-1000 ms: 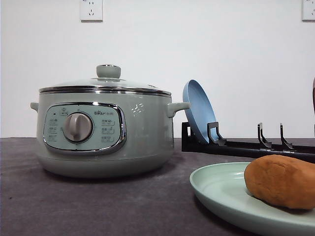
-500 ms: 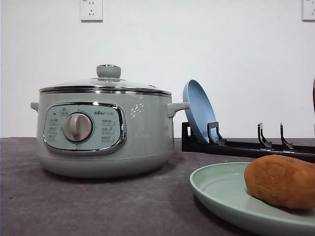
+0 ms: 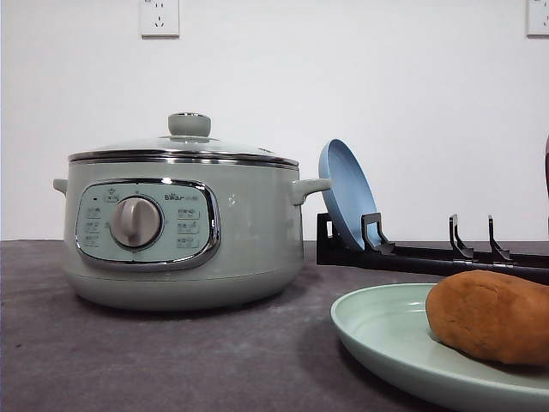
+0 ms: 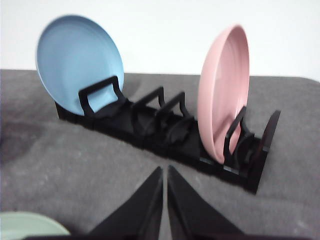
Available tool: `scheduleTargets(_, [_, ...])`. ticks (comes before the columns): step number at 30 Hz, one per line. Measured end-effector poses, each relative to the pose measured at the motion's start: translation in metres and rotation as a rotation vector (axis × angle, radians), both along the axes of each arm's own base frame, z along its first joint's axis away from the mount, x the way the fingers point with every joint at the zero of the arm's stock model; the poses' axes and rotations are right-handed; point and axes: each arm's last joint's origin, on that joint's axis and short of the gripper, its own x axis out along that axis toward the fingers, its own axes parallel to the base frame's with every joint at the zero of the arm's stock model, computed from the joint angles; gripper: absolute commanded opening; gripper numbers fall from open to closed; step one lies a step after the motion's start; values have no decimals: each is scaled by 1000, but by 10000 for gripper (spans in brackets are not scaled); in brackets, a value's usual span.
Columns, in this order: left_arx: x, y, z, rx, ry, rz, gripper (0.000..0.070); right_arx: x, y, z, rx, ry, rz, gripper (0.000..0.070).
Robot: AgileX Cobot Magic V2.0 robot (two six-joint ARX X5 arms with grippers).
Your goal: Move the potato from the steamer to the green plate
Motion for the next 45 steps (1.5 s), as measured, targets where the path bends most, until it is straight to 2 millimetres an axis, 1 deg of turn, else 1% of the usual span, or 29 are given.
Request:
scheduleTargets(4, [0,0,0,0,0,0,0,1,0,-18,2,27,0,1])
scheduleTargets(10, [0,0,0,0,0,0,0,4,0,-31,54,47,-13,1])
scheduleTargets(16, [0,0,0,0,0,0,0,4,0,-32,72,50,-53,1])
scheduleTargets(21, [0,0,0,0,0,0,0,4,2,-31,47,45,-50,1])
scheduleTargets(25, [0,0,0,0,0,0,0,5,2,-25,-1,-25,-55,1])
scheduleTargets(31, [0,0,0,0,0,0,0,5,2,-19,-11,-93,-54,1])
scheduleTargets(45, [0,0,0,0,0,0,0,5,2,-15,-16,-133,-54,1])
